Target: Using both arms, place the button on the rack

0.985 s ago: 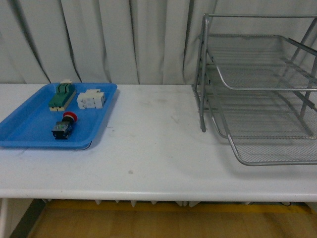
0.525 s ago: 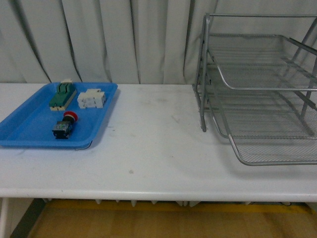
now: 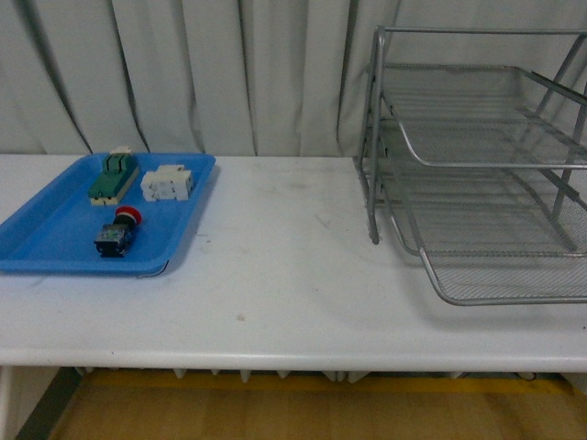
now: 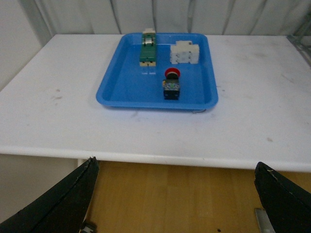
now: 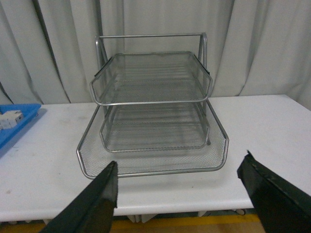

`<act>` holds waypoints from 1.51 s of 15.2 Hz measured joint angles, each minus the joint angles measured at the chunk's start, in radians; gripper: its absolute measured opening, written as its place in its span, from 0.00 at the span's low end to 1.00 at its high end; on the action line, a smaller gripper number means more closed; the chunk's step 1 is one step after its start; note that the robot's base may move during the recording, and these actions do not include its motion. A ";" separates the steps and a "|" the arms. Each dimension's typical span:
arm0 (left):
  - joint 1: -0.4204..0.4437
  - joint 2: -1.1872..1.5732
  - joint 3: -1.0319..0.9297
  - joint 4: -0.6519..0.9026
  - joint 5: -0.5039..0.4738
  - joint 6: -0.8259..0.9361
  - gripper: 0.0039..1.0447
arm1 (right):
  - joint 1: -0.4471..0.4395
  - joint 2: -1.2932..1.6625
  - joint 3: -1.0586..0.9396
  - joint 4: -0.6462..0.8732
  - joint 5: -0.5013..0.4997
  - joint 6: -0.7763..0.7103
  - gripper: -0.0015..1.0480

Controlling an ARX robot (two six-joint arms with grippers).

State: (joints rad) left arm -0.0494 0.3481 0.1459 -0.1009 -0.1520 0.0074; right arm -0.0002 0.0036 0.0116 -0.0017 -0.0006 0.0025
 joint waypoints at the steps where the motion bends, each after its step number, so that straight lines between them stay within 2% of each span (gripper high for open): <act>1: 0.034 0.168 0.035 0.126 0.021 0.008 0.94 | 0.000 0.000 0.000 -0.002 0.001 0.000 0.79; 2: 0.045 0.346 0.087 0.245 0.051 0.027 0.94 | 0.000 0.000 0.000 -0.002 0.001 0.000 0.91; 3: 0.053 0.534 0.161 0.344 0.087 0.034 0.94 | 0.000 0.000 0.000 -0.002 0.001 0.000 0.95; 4: 0.053 0.710 0.242 0.404 0.103 0.051 0.94 | 0.000 0.000 0.000 -0.002 0.001 0.000 0.93; 8: 0.062 1.276 0.632 0.330 0.196 0.054 0.94 | 0.000 0.000 0.000 -0.002 0.001 0.000 0.94; 10: 0.067 1.484 0.821 0.259 0.198 0.071 0.94 | 0.000 0.000 0.000 -0.002 0.001 0.000 0.94; 11: 0.079 1.654 1.004 0.190 0.196 0.083 0.94 | 0.000 0.000 0.000 -0.002 0.001 0.000 0.94; 16: 0.106 1.936 1.380 0.030 0.205 0.066 0.94 | 0.000 0.000 0.000 -0.002 0.001 0.000 0.94; 21: 0.107 2.089 1.501 -0.009 0.171 0.046 0.94 | 0.000 0.000 0.000 -0.002 0.001 0.000 0.94; 22: 0.108 2.105 1.503 -0.012 0.163 0.044 0.91 | 0.000 0.000 0.000 -0.002 0.001 0.000 0.94; 23: 0.111 2.111 1.520 -0.025 0.155 0.037 0.82 | 0.000 0.000 0.000 -0.002 0.001 0.000 0.94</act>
State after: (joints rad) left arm 0.0620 2.4588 1.6657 -0.1257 0.0032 0.0448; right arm -0.0002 0.0036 0.0113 -0.0036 0.0002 0.0029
